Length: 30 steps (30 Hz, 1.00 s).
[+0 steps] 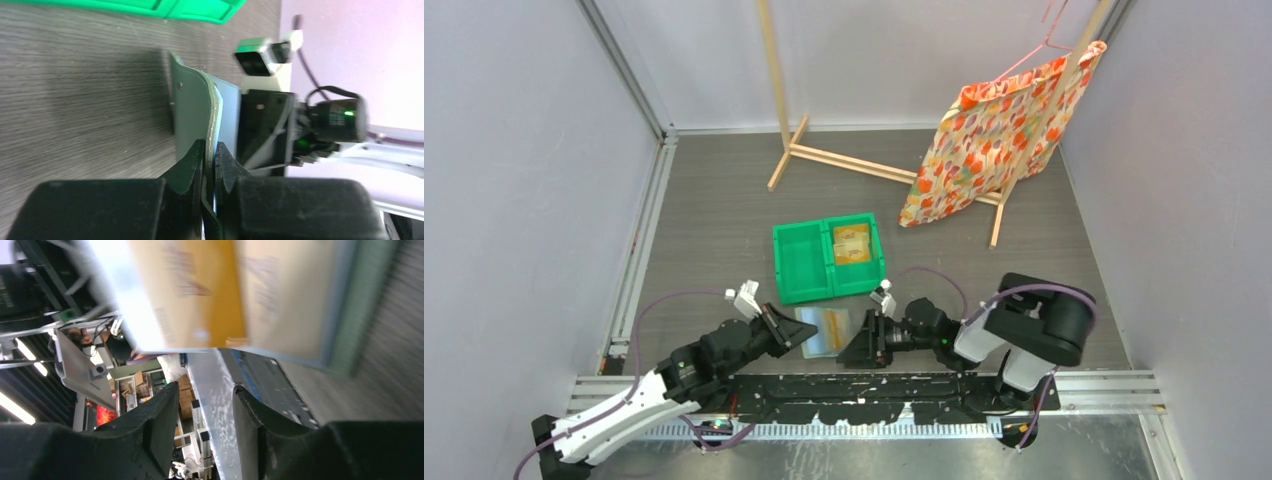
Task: Take the credit cards out of the card holder
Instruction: Remove the credit card from the card holder.
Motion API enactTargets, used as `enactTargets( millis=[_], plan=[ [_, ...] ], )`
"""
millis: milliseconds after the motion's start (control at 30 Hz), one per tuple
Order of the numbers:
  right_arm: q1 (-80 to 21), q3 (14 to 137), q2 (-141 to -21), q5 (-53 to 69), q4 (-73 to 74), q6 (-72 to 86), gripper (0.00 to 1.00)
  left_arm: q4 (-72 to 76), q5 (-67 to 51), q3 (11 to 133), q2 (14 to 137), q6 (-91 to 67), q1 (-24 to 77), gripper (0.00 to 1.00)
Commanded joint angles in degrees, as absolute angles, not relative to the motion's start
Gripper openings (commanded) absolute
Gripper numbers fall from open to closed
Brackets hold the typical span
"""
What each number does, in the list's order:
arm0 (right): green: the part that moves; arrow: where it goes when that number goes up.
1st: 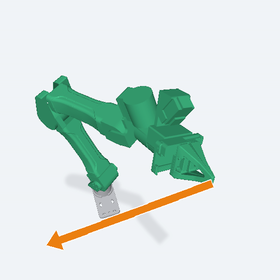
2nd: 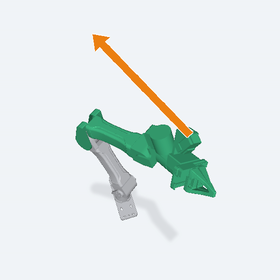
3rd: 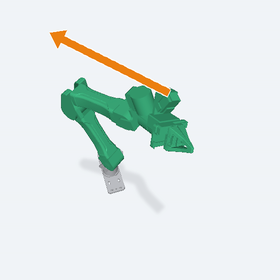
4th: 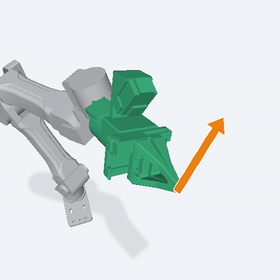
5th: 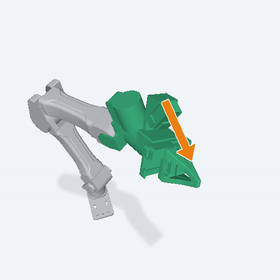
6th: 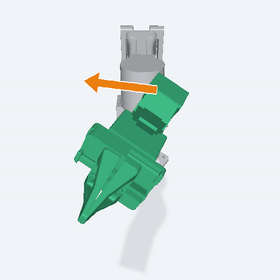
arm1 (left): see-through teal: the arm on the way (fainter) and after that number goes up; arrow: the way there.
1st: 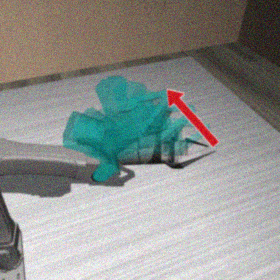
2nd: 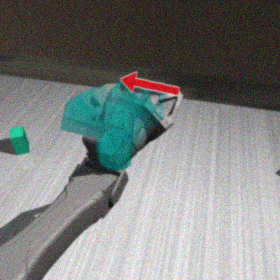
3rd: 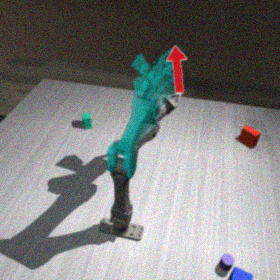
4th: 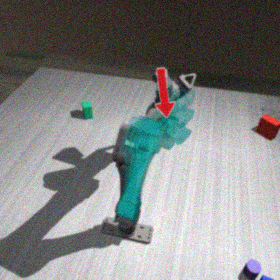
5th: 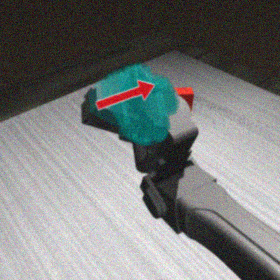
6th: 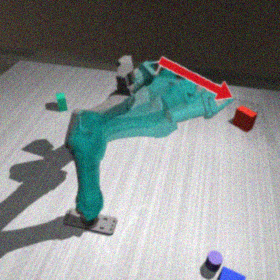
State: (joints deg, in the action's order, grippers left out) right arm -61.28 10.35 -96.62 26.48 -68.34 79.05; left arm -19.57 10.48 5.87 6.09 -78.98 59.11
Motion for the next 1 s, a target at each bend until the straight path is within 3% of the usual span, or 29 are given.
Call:
enactTargets(
  millis=[0, 233, 367, 433, 600, 700, 967],
  plan=[
    [-61.50, 14.22, -86.68, 24.97, -55.42, 73.83, 0.47, -38.71, 13.18, 1.85, 10.17, -79.23, 59.03, 0.01],
    [-61.39, 19.20, -72.13, 22.16, -25.50, 62.97, 0.45, -36.14, 13.51, 0.83, 14.59, -79.55, 59.01, 0.00],
    [-60.90, 20.84, -70.84, 17.22, -20.81, 61.33, 0.36, -36.16, 13.78, 0.83, 15.57, -79.53, 59.05, 0.01],
    [-60.85, 23.36, -73.14, 15.47, -19.45, 60.49, 0.32, -36.77, 13.88, 0.95, 15.35, -79.63, 59.03, 0.07],
    [-60.88, 28.62, -83.30, 13.55, -24.23, 61.07, 0.25, -39.40, 14.14, 1.47, 13.02, -80.31, 59.03, 0.39],
    [-60.83, 29.71, -89.22, 13.97, -29.74, 63.39, 0.23, -41.62, 14.08, 1.80, 10.95, -80.83, 59.06, 0.52],
    [-60.86, 30.52, -96.75, 15.46, -37.06, 66.74, 0.23, -42.60, 13.33, 1.10, 6.09, -79.84, 59.04, 0.60]
  ],
)
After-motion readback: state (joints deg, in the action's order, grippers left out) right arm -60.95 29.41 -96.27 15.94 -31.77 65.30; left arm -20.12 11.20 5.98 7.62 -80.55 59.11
